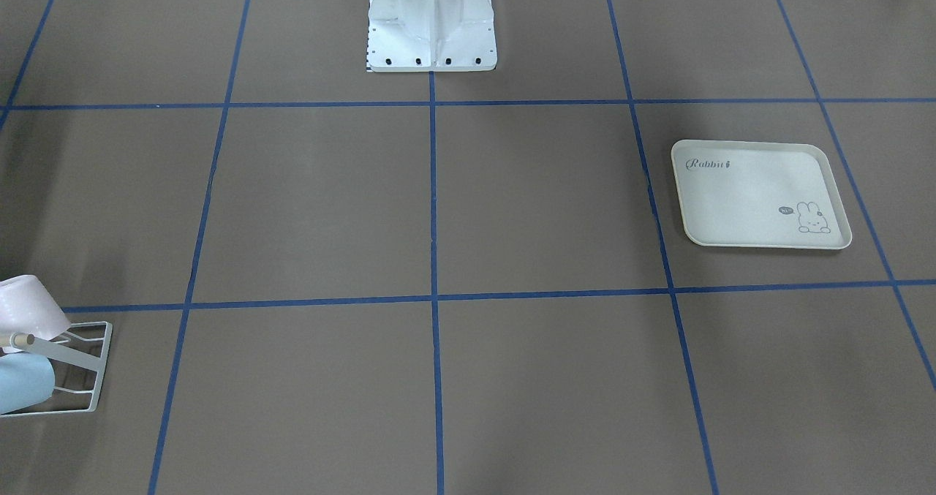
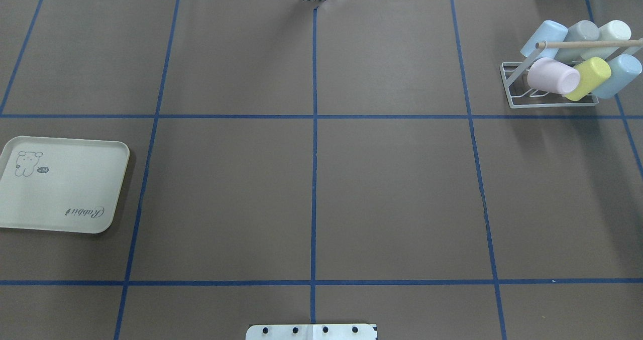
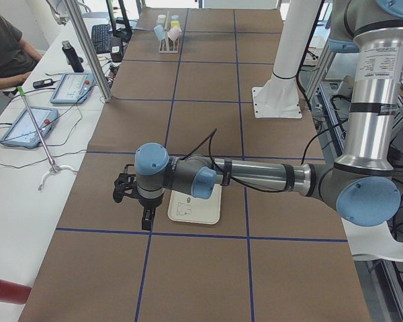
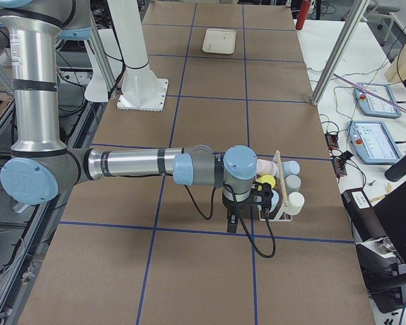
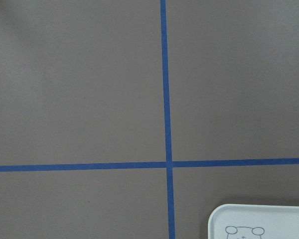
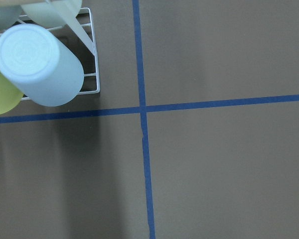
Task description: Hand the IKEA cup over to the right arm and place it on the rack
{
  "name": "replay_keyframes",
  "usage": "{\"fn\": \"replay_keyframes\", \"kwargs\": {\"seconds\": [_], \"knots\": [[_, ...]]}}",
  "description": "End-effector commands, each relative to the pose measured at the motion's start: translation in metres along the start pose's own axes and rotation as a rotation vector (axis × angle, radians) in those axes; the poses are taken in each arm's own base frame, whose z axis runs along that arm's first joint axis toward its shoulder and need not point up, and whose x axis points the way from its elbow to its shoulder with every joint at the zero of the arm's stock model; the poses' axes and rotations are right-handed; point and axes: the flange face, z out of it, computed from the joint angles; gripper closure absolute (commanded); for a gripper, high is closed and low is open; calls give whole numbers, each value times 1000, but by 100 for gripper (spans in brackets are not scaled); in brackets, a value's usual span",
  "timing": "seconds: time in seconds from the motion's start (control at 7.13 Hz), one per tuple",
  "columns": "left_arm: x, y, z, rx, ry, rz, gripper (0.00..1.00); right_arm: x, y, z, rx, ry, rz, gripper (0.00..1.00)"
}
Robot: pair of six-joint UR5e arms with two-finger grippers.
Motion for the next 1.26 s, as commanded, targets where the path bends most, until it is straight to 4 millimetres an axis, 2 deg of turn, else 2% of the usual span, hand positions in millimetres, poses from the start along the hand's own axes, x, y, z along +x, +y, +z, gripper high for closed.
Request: {"fn": "replay_keyframes", "kwargs": {"seconds": [0.0,0.42,1.12], "knots": [[0,0,0,0,0,2,0,-1,-1,-1,1,0,-1,0],[0,0,0,0,3,2,0,-1,-1,-1,1,-1,-1,0],[-4,3,3,-2,-8,37,0,-8,-15,-6,13,-1,-14,0]]}}
